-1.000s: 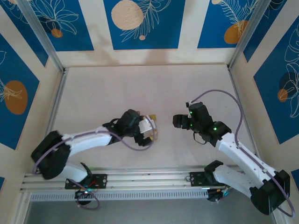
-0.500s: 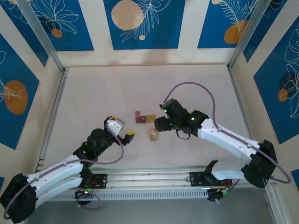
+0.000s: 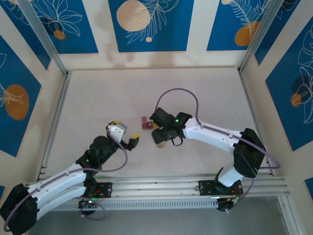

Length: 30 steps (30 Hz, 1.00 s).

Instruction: Sort the pills into containers

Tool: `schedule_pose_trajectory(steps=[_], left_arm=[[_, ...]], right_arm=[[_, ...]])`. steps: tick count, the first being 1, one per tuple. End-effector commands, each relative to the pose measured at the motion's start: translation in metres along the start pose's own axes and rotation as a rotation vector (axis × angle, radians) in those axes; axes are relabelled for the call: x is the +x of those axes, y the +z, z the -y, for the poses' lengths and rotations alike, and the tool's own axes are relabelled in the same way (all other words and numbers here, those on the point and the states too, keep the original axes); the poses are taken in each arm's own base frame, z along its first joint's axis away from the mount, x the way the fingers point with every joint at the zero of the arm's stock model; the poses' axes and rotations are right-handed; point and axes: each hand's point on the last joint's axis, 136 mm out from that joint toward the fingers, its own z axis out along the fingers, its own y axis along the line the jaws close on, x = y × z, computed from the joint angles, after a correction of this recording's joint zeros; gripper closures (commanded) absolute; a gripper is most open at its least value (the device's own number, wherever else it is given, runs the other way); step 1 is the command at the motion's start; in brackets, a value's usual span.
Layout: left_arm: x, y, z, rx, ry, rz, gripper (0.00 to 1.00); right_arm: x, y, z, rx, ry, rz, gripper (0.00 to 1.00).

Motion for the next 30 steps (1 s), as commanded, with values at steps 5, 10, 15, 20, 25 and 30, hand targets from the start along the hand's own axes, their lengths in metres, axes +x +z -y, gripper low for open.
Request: schedule_pose_trajectory(steps=[5,10,15,20,25,30], left_arm=[[-0.001,-0.002,-0.001,0.001,-0.03,0.016,0.01],[0.0,-0.002,-0.001,0.001,-0.031,0.014,0.01],[0.002,-0.001,-0.001,0.004,-0.029,0.007,0.01],[0.004,-0.001,0.0,0.006,-0.032,0.003,0.01],[0.005,-0.002,0.0,0.005,-0.032,0.002,0.01],[0.005,-0.001,-0.001,0.005,-0.032,0.0,0.01]], right_arm=[[-0.004,0.007,-0.004,0.02,0.007,-0.022,0.36],[-0.006,0.009,-0.006,0.017,0.005,-0.025,0.38],[-0.006,0.013,-0.006,0.023,0.002,-0.034,0.43],[-0.005,0.015,-0.009,0.025,-0.004,-0.041,0.44],[-0.005,0.016,-0.008,0.037,-0.011,-0.044,0.46],[-0.005,0.016,-0.007,0.053,-0.015,-0.039,0.51]])
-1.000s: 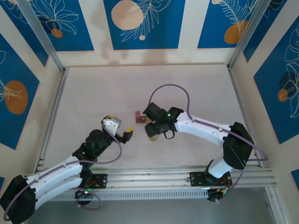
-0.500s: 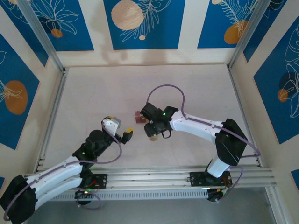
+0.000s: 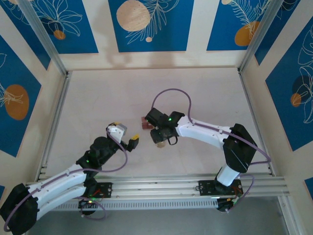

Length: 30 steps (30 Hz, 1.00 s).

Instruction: Sort the pills into containers

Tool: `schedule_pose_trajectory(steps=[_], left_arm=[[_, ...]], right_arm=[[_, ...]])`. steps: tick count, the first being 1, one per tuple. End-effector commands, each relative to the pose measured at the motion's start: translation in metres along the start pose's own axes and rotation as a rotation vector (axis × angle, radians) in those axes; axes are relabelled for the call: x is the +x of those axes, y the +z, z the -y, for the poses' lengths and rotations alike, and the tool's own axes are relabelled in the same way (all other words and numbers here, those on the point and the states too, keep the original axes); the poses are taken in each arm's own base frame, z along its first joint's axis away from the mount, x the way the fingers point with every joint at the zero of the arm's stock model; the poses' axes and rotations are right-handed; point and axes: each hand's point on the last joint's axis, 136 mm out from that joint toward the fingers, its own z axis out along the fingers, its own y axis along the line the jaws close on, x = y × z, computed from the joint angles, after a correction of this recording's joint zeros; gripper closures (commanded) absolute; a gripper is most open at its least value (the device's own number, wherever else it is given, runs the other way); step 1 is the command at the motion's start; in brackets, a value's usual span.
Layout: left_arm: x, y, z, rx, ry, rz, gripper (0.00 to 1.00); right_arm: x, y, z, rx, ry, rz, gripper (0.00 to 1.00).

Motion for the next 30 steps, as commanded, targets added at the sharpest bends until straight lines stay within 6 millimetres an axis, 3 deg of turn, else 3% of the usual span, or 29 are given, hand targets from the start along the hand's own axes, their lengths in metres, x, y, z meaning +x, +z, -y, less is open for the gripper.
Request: schedule_pose_trajectory(steps=[1,13,23,30], left_arm=[[-0.002,-0.001,0.0,0.005,-0.02,0.015,0.01],[0.0,-0.001,-0.001,0.004,-0.025,0.015,0.0],[0.003,0.0,0.0,0.007,-0.026,0.009,0.01],[-0.002,0.006,0.009,0.053,-0.012,0.04,0.0]], right_arm=[[0.001,0.0,0.0,0.023,0.004,-0.011,0.51],[0.003,0.006,0.0,0.035,0.0,-0.025,0.52],[0.002,0.005,0.0,0.027,-0.005,-0.016,0.71],[-0.004,-0.012,0.0,-0.006,-0.017,0.013,0.84]])
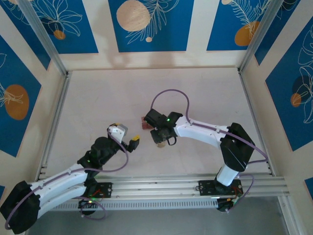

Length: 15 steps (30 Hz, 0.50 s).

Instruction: Sort the pills into containers

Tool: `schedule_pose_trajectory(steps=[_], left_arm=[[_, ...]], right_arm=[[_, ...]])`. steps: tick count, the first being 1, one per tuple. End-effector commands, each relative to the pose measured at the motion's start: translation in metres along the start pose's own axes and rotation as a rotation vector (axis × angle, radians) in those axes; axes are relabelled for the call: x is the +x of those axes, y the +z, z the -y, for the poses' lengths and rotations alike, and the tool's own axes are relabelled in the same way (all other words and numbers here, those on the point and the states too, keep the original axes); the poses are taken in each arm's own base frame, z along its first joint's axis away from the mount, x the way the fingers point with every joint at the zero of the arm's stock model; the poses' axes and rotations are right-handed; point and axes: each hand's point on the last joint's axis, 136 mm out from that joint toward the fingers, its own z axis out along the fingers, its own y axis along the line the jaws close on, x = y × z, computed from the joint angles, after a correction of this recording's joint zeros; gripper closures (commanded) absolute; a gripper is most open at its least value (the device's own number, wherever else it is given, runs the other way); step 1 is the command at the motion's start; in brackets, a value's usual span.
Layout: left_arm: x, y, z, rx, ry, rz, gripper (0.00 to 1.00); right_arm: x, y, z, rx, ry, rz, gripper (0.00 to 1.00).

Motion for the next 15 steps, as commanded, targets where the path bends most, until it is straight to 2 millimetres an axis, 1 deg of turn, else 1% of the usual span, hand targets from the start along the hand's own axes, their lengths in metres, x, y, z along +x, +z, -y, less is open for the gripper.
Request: schedule_pose_trajectory(steps=[1,4,7,9,12,15], left_arm=[[-0.013,0.003,0.007,0.047,-0.004,0.069,0.01],[-0.024,0.007,0.022,0.125,0.022,0.119,0.01],[-0.031,0.016,0.034,0.186,0.048,0.127,0.01],[-0.036,0.022,0.046,0.252,0.075,0.133,0.01],[-0.042,0.028,0.069,0.379,0.134,0.174,0.01],[-0.047,0.03,0.095,0.522,0.233,0.242,0.01]], right_arm=[[-0.008,-0.023,0.001,-0.028,-0.009,0.037,0.88],[-0.014,-0.04,0.008,-0.052,-0.001,0.069,1.0],[-0.021,-0.06,0.019,-0.072,0.013,0.11,1.0],[-0.026,-0.075,0.027,-0.089,0.024,0.142,1.0],[-0.034,-0.1,0.038,-0.135,0.03,0.201,1.0],[-0.04,-0.124,0.039,-0.216,0.005,0.261,1.0]])
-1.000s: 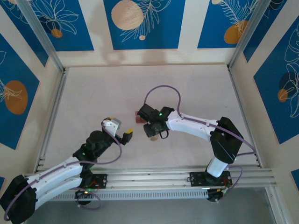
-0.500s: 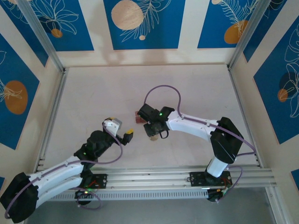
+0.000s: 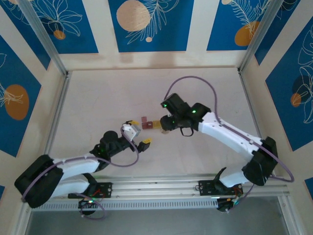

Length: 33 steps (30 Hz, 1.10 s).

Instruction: Sort the pills into containers

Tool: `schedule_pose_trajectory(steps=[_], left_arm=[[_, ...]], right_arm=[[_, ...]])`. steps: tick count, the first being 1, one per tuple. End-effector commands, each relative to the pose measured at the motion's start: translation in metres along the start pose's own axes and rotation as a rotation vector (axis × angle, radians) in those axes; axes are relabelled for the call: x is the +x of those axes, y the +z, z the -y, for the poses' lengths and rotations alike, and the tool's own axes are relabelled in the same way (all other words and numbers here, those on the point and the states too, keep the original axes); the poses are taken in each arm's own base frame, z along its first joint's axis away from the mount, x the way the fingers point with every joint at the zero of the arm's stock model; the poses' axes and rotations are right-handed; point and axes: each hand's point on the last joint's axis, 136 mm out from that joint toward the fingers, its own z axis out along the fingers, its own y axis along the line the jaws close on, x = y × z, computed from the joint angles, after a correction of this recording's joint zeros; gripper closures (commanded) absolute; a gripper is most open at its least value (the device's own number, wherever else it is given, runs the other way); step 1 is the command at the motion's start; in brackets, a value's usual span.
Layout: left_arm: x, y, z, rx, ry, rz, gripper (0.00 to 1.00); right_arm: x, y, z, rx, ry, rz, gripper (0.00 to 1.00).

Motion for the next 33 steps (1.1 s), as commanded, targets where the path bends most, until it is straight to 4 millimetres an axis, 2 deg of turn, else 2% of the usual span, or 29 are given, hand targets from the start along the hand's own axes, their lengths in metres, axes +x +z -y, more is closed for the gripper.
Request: schedule_pose_trajectory(steps=[1,8,15,25,33], left_arm=[[-0.045,0.008,0.031,0.206,0.174,0.198,0.01],[-0.061,0.032,0.037,0.287,0.207,0.265,0.01],[-0.072,0.04,0.042,0.35,0.193,0.297,0.02],[-0.079,0.039,0.052,0.436,0.147,0.31,0.13],[-0.081,0.034,0.057,0.466,0.144,0.319,0.17]], right_arm=[[-0.011,-0.032,-0.013,-0.134,-0.062,0.049,1.0],[-0.02,-0.068,-0.032,-0.28,-0.123,0.109,1.0],[-0.022,-0.091,-0.048,-0.407,-0.119,0.139,1.0],[-0.022,-0.09,-0.056,-0.456,-0.099,0.142,1.0],[-0.021,-0.084,-0.052,-0.432,-0.086,0.127,1.0]])
